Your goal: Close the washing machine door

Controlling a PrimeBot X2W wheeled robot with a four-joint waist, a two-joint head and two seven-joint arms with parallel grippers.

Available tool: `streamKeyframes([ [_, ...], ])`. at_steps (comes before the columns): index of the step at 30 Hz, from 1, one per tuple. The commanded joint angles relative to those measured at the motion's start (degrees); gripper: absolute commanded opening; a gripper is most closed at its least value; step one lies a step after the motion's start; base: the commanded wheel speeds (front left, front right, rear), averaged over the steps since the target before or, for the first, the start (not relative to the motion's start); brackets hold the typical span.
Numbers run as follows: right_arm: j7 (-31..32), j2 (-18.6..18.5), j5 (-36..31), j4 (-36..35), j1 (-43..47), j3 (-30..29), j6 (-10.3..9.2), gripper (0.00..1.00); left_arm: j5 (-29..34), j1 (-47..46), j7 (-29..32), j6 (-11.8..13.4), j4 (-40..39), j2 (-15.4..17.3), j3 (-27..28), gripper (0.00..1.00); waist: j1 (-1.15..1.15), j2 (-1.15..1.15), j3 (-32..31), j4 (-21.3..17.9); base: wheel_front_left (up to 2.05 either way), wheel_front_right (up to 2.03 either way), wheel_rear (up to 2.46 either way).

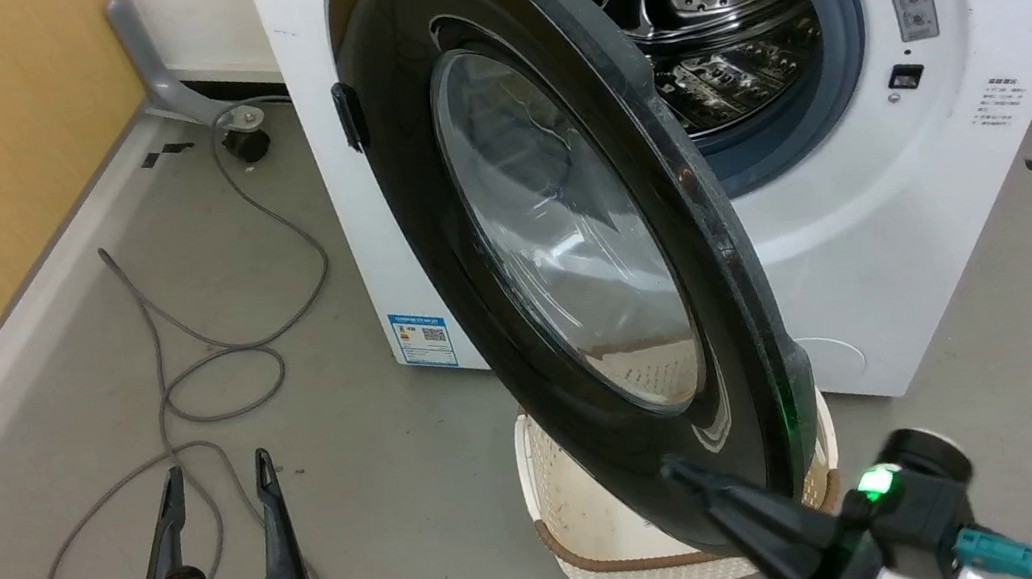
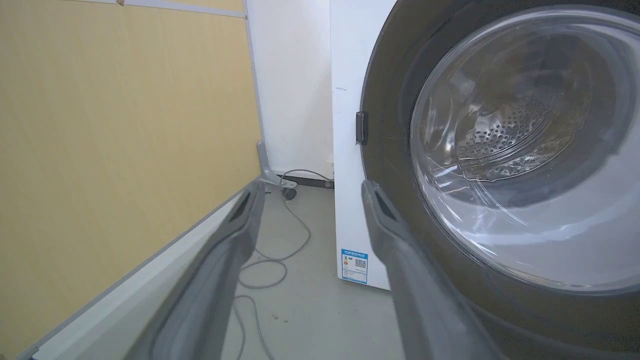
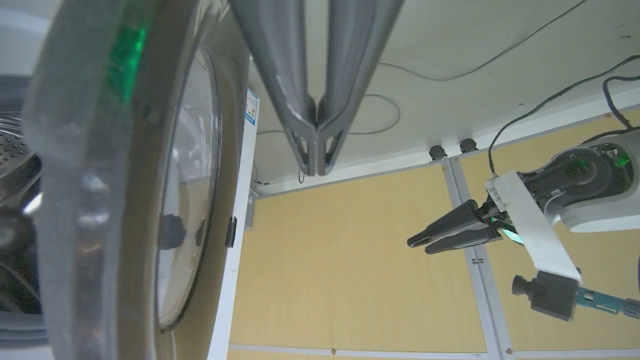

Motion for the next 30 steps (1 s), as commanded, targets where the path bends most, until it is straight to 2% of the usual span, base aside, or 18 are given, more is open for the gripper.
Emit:
streamKeyframes([
  [1, -0.2, 0.2, 0.0, 0.4, 0.4, -0.5, 0.03, 0.0, 0.3, 0.5, -0.2, 0.0, -0.1, -0.2, 0.2, 1.0, 0.0, 0.0, 0.1, -0.1, 0.0, 0.0, 0.0],
  [8, -0.2, 1.5, -0.8, 6.1, 1.3, -6.5, 0.03, 0.0, 1.7, 0.1, -0.2, 0.2, -0.1, -0.6, 0.2, 1.0, 0.0, 0.0, 1.0, -0.8, 0.0, 0.0, 0.0],
  [17, -0.2, 4.3, 0.7, 10.1, -0.7, -18.9, 0.03, 0.0, 1.7, -1.7, -0.2, 0.1, -0.4, -1.3, -1.0, 1.0, 0.0, 0.0, 4.3, -1.1, 0.0, 0.0, 0.0],
  [25, -0.2, 2.9, 0.6, 15.5, -9.0, -26.4, 0.03, 0.0, 1.8, -5.1, -0.2, 0.1, -0.6, -2.0, -3.1, 1.0, 0.0, 0.0, 9.1, 0.1, 0.0, 0.0, 0.0],
  [30, -0.2, 1.4, 1.1, 21.9, -18.8, -30.9, 0.03, 0.0, 1.0, -8.2, -0.2, 0.2, -0.8, -2.4, -4.4, 1.0, 0.0, 0.0, 12.9, 1.5, 0.0, 0.0, 0.0],
])
